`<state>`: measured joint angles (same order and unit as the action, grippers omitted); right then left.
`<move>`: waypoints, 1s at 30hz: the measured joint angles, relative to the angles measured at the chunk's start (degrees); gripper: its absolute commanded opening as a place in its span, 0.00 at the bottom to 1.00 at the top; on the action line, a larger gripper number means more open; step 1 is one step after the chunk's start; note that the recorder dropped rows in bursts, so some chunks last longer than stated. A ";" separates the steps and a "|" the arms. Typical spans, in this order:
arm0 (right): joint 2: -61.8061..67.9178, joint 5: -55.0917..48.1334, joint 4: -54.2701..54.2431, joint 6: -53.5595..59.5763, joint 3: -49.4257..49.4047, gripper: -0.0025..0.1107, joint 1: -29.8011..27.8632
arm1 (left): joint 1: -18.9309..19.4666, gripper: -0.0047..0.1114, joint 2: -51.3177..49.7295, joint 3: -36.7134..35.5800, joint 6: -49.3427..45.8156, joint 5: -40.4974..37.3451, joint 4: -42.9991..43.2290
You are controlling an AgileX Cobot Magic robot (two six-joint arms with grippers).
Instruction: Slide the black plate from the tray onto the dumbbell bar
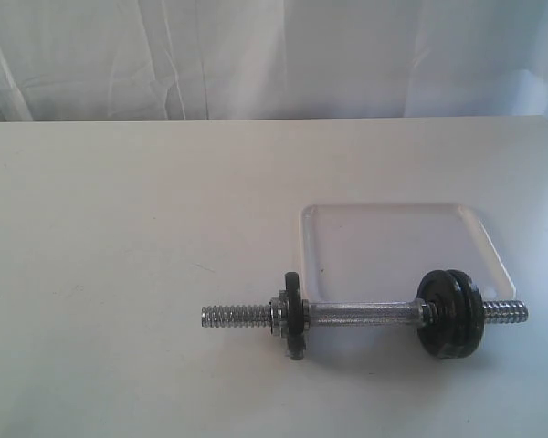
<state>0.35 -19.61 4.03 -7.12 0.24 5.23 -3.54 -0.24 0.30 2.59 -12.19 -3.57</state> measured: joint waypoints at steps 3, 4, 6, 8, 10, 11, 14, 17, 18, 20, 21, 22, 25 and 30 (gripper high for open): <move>0.00 0.00 0.00 0.00 0.00 0.02 0.00 | 1.30 0.04 0.00 0.00 0.00 0.00 0.00; 0.00 0.00 0.00 0.00 0.00 0.02 0.00 | 1.71 0.04 0.00 0.00 0.00 0.00 0.00; 0.00 0.00 0.00 0.00 0.00 0.02 0.00 | 2.53 0.04 0.00 0.00 0.00 0.00 0.00; 0.00 0.00 0.00 0.00 0.00 0.02 0.00 | 2.78 0.04 0.00 0.00 0.00 0.00 0.00; 0.00 0.00 0.00 0.00 0.00 0.02 0.00 | 2.76 0.04 0.00 0.00 0.00 0.00 0.00; 0.00 0.00 0.00 0.00 0.00 0.02 0.00 | 2.76 0.04 0.00 0.00 0.00 0.00 0.00; 0.00 0.00 0.00 0.00 0.00 0.02 0.00 | 2.76 0.04 0.00 0.00 0.00 0.00 0.00; 0.00 0.00 0.00 0.00 0.00 0.02 0.00 | 2.76 0.04 0.00 0.00 0.00 0.00 0.00; 0.00 0.00 0.00 0.00 0.00 0.02 0.00 | 2.76 0.04 0.00 0.00 0.00 0.00 0.00; 0.00 0.00 0.00 0.00 0.00 0.02 0.00 | 2.76 0.04 0.00 0.00 0.00 0.00 0.00; 0.00 0.00 0.00 0.00 0.00 0.02 0.00 | 2.76 0.04 0.00 0.00 0.00 0.00 0.00; 0.00 0.00 0.00 0.00 0.00 0.02 0.00 | 2.76 0.04 0.00 0.00 0.00 0.00 0.00; 0.00 0.00 0.00 0.00 0.00 0.02 0.00 | 2.76 0.04 0.00 0.00 0.00 0.00 0.00; 0.00 0.00 0.00 0.00 0.00 0.02 0.00 | 2.76 0.04 0.00 0.00 0.00 0.00 0.00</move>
<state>0.35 -19.61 4.03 -7.12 0.24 5.23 -0.78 -0.24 0.30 2.59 -12.19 -3.57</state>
